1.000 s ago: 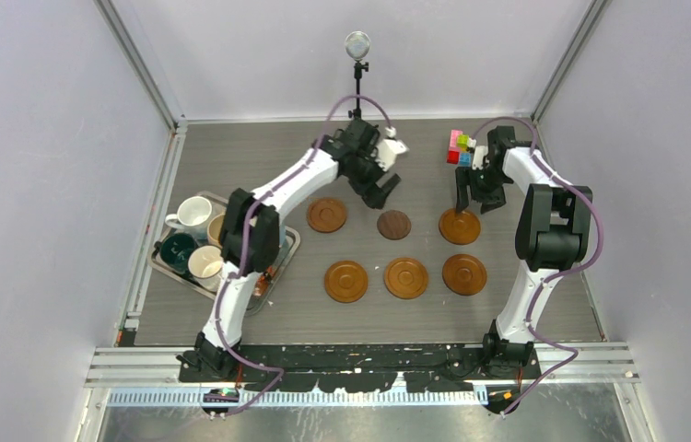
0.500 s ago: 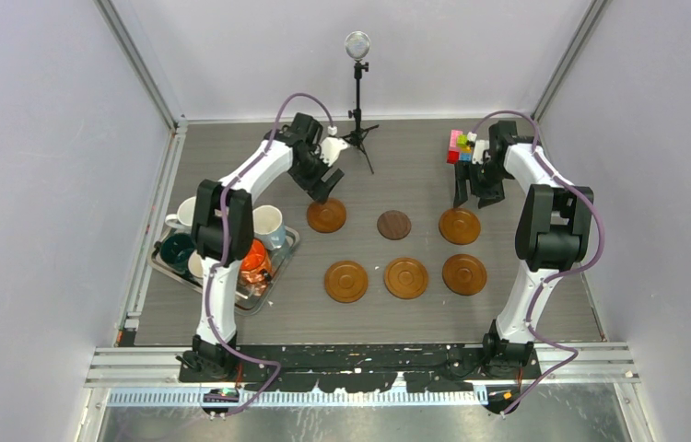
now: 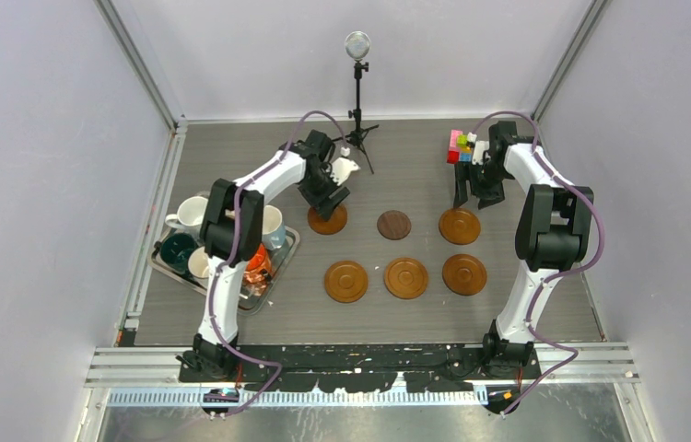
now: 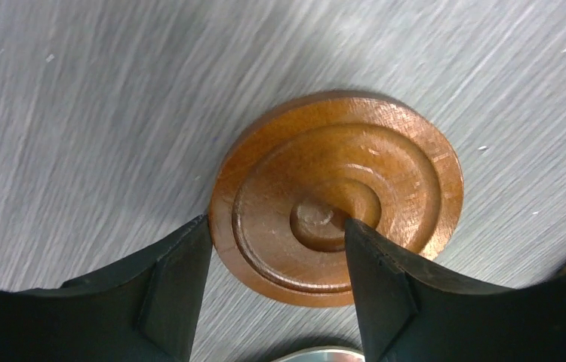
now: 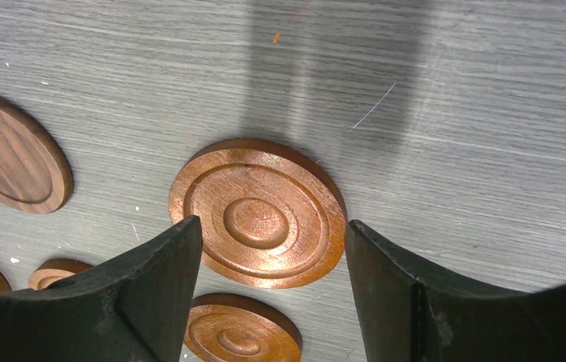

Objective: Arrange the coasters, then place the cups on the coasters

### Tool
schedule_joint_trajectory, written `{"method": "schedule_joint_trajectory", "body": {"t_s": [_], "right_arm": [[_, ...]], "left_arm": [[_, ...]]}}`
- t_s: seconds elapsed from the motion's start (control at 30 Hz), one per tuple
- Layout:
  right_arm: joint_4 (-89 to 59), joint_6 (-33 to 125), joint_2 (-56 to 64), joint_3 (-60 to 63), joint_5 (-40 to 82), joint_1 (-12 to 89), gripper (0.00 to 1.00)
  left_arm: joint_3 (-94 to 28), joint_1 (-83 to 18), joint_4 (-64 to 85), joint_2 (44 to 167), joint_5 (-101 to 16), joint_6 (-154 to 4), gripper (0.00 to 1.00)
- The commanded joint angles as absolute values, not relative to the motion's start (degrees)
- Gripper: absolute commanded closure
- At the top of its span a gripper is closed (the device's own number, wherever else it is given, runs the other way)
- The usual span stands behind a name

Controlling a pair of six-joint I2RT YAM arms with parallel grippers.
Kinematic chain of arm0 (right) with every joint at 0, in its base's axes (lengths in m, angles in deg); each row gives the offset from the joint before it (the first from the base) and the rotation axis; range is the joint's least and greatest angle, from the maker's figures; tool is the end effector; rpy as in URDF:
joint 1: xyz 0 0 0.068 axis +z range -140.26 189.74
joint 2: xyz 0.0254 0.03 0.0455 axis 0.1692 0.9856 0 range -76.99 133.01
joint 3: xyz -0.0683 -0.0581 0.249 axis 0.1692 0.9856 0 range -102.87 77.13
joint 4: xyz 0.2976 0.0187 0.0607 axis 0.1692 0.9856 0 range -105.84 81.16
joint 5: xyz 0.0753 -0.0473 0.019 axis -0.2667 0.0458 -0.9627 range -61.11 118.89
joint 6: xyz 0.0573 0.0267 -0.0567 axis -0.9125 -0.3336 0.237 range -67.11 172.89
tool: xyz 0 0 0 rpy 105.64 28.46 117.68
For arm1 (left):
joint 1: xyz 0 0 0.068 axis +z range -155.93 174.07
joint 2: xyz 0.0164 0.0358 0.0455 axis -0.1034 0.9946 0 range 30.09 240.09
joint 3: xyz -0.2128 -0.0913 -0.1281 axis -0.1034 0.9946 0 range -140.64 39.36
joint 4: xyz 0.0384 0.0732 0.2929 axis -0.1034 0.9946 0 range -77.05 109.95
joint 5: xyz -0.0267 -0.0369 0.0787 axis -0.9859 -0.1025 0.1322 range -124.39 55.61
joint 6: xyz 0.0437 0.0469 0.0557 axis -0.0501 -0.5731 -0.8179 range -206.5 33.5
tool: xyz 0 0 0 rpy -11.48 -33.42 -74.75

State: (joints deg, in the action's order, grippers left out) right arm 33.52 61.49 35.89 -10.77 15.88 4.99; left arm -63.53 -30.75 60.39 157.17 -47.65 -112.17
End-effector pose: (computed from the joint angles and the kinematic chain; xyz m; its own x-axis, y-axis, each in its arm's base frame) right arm 0.4473 -0.0204 0.1394 -0.9518 -0.0671 -0.2992 -0.1236 0.9770 0.1740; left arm 0.4554 -0.2295 0.1139 -0.5710 0.7286 -0.3783 0.8005 0.5964 -0.0596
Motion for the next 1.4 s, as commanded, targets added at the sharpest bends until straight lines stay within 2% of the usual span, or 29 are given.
{"method": "schedule_joint_trajectory", "body": {"t_s": [0.0, 0.27, 0.83, 1.0, 1.17, 1.37], "right_arm": [[33.82, 60.66, 34.43, -13.13, 15.54, 4.73, 0.26], [33.66, 60.36, 34.4, -13.05, 15.25, 4.73, 0.26], [33.35, 60.22, 33.57, -12.34, 14.7, 4.73, 0.26], [33.17, 60.01, 33.0, -12.3, 13.56, 4.73, 0.27], [32.34, 60.21, 31.74, -12.53, 11.78, 4.89, 0.26], [31.13, 60.81, 29.71, -12.86, 9.24, 5.64, 0.26]], "left_arm": [[-63.09, -33.85, 59.45, 156.64, -47.81, -113.49, 0.37], [-62.23, -37.14, 58.08, 156.47, -47.06, -112.0, 0.43], [-64.35, -37.14, 56.01, 157.87, -41.76, -111.53, 0.43], [-66.12, -36.32, 58.63, 153.7, -47.09, -108.84, 0.19], [-69.93, -33.99, 63.35, 146.56, -52.73, -106.55, 0.01], [-65.86, -27.72, 66.47, 135.32, -54.53, -104.61, 0.0]]}}
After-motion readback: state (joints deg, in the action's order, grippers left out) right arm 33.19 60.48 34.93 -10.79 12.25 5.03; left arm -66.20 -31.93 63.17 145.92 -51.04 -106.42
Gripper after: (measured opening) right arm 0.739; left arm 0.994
